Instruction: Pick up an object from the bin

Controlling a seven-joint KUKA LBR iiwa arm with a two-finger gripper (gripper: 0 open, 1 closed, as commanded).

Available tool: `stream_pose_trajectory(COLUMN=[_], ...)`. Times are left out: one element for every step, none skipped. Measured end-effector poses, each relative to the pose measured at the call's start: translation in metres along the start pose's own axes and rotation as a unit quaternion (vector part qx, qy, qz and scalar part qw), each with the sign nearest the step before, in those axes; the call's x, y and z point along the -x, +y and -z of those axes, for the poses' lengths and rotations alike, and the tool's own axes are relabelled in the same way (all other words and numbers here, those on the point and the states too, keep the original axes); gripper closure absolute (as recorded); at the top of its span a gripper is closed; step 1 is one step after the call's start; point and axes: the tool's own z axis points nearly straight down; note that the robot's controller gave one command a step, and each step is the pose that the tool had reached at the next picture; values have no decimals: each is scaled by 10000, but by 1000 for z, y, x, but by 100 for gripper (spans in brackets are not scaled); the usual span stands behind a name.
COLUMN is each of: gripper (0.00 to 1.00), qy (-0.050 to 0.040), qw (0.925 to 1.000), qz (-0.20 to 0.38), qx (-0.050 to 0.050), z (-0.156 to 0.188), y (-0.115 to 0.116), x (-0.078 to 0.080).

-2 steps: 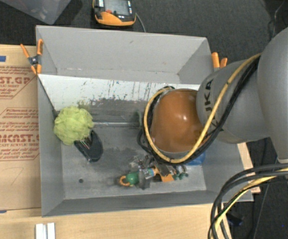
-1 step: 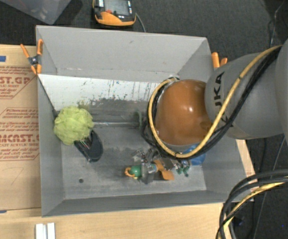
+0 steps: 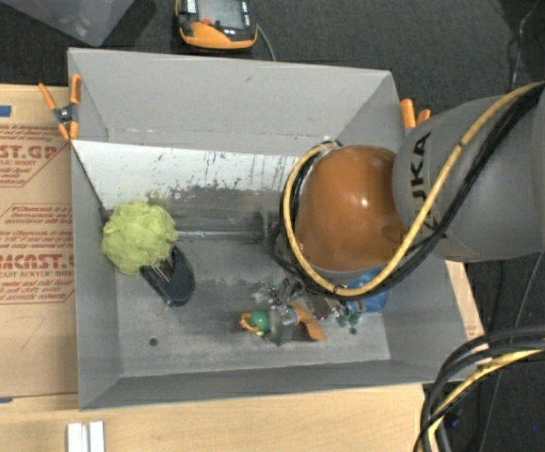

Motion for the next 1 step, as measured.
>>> stream_pose_trajectory(gripper=[100], qy=[-4], qw=[10000], qz=[2], qx=[1], z=[2], y=[0], x=[0])
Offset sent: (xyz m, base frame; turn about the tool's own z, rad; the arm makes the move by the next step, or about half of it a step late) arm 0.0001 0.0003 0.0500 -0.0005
